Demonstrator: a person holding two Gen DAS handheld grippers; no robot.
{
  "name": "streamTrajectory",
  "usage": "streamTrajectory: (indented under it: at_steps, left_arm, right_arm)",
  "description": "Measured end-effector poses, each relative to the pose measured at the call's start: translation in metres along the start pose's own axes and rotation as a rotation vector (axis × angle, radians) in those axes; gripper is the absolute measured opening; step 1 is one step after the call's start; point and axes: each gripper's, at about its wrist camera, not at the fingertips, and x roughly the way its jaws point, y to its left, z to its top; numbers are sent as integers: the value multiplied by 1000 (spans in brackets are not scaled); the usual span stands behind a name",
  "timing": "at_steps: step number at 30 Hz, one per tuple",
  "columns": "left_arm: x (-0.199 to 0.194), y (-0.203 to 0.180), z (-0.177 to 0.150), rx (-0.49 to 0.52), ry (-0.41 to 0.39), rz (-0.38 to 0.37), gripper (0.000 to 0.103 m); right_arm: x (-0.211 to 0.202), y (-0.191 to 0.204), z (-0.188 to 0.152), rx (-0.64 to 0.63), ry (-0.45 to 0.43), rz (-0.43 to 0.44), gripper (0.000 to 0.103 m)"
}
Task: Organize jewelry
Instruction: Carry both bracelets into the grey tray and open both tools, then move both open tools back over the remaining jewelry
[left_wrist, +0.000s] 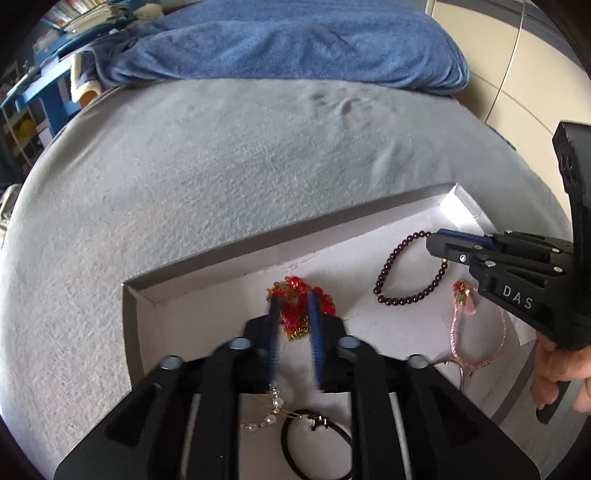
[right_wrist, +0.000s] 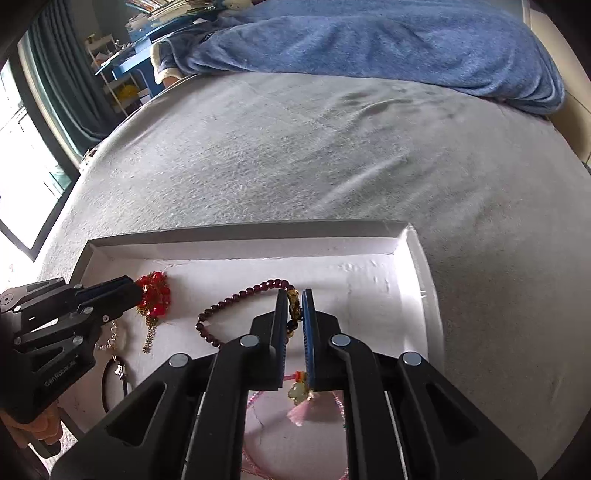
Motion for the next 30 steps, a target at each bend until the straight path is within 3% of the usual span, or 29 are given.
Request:
streamTrajectory:
  at_steps: [3, 5, 6, 9, 11, 21, 23, 30]
  left_arm:
    - [-12, 0, -2, 9, -50, 37, 57]
    - [-23, 0, -4, 11, -90, 57, 71]
    - [-27, 2, -5, 7, -103, 63, 76]
    - [-45, 6, -13, -24, -153, 78, 80]
    - [-55, 9, -19, -45, -175, 86, 82]
    - [-98, 16, -54, -96, -233, 121, 89]
    - [-106, 12, -65, -100, -244, 116, 91]
    - [-126, -2, -106, -97, -282, 102, 92]
  right_arm:
    - [-9, 2, -4, -25, -40, -10, 11]
    - [-18, 2, -9, -31, -81, -8, 29]
    - [-21, 3, -10, -37, -97, -8, 33]
    - [-38, 5, -20, -57, -155, -4, 42]
    - [-52, 6, -28, -72, -202, -9, 54]
    - [-102, 0, -69, -54, -310, -12, 75]
    - [-109, -2, -80, -51, -327, -3, 84]
    - [-123, -10, -116, -25, -338, -1, 88]
